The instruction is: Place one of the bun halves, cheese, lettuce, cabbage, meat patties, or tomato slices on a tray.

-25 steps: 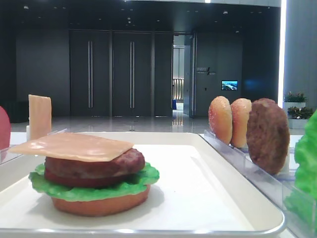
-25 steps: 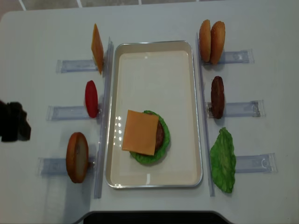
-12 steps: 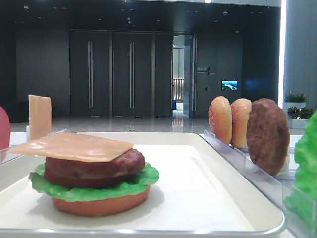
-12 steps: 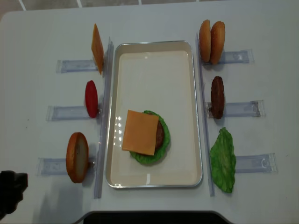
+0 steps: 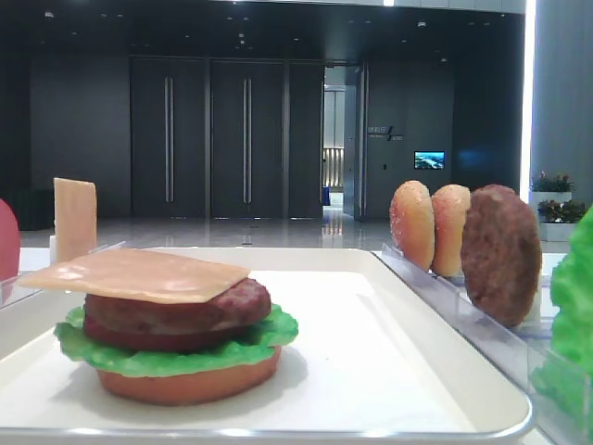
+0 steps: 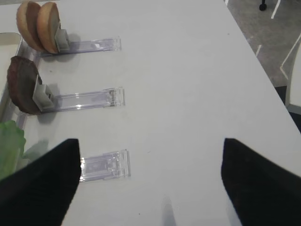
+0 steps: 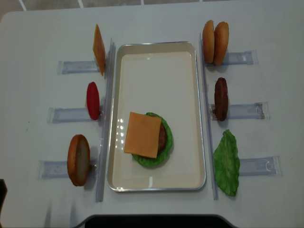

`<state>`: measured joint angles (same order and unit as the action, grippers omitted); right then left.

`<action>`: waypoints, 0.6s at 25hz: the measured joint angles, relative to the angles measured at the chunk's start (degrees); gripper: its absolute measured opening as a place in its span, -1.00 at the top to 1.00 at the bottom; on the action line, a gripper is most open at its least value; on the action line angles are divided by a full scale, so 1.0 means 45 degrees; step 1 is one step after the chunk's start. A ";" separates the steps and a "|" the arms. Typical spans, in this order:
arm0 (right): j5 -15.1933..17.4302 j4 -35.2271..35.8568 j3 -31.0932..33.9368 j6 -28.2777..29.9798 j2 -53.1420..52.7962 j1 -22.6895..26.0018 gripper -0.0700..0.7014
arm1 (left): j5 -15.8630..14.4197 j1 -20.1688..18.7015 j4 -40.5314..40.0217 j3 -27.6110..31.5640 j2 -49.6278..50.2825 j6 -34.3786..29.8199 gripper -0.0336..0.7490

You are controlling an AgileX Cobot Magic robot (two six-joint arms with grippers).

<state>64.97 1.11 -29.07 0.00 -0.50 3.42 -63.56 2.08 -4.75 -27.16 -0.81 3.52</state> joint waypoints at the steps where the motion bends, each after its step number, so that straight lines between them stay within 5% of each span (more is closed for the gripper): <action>1: 0.0000 0.0000 0.0000 0.0000 0.0000 0.0000 -0.68 | 0.0000 0.0000 -0.0013 0.0000 -0.0014 0.0000 -0.40; 15: 0.0000 0.0011 0.0000 0.0000 0.0000 0.0000 -0.68 | 0.0000 0.0000 -0.0055 0.0000 -0.0014 0.0000 -0.37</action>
<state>64.97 1.16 -29.07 0.00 -0.50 3.42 -63.56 2.08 -5.00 -27.16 -0.87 3.52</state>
